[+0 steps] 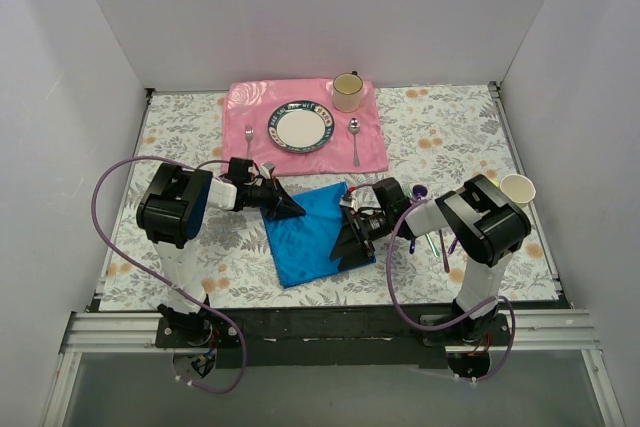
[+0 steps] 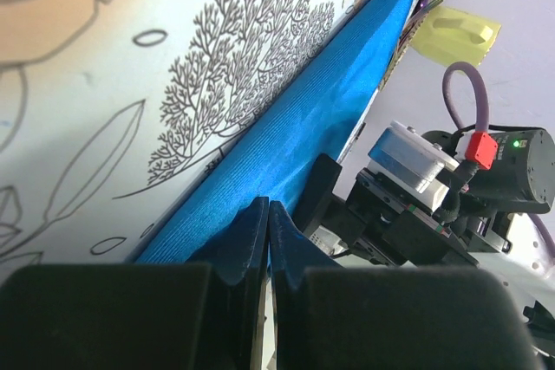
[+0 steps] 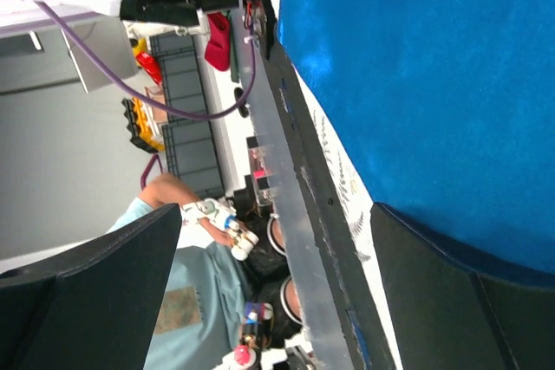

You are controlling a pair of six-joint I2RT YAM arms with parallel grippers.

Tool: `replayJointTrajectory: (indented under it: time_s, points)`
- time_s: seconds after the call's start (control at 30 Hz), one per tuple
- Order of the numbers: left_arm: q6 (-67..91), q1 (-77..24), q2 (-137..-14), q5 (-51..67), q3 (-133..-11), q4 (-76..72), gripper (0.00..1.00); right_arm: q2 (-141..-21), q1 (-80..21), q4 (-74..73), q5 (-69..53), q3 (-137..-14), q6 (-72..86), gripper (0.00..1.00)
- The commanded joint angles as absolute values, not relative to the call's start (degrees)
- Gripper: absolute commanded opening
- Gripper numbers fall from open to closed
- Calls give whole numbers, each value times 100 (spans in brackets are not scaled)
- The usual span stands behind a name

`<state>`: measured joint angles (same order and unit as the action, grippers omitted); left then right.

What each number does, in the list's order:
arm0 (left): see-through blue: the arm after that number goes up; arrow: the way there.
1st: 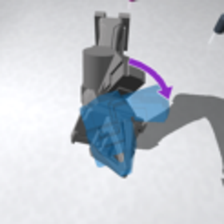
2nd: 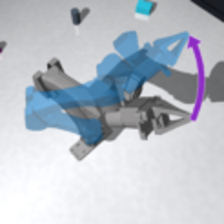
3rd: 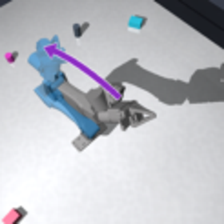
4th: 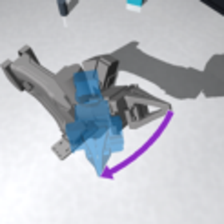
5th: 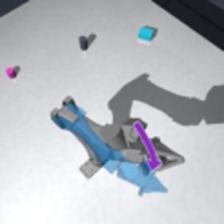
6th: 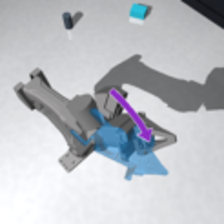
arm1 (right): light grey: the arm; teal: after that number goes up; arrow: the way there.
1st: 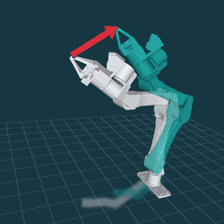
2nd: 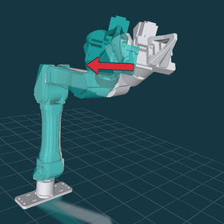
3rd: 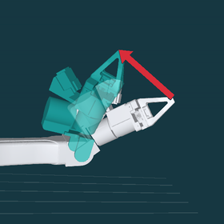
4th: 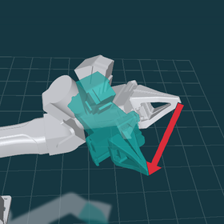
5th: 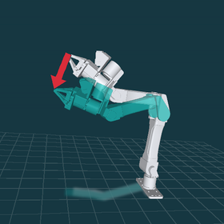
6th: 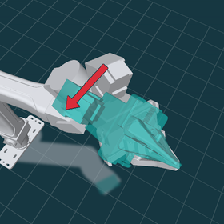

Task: Fold the napkin into a case and place the utensils inside
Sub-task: Smooth out the square-folded napkin at the center of the board.

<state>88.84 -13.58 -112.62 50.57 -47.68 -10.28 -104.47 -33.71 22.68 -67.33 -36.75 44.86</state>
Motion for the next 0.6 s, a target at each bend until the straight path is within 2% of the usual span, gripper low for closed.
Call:
replayJointTrajectory:
  time_s: [0.0,0.3,0.57]
  points:
    - [8631,-1239,-11329,4456,-4737,-642,0,-10617,-3208,1803,-6732,-3560,3790,99]
    - [8631,-1222,-11417,4456,-4781,-607,0,-10670,-2936,1135,-6952,-3647,3332,99]
    - [8578,-1230,-11426,4579,-4799,-729,0,-10240,-2891,334,-7066,-3919,2777,99]
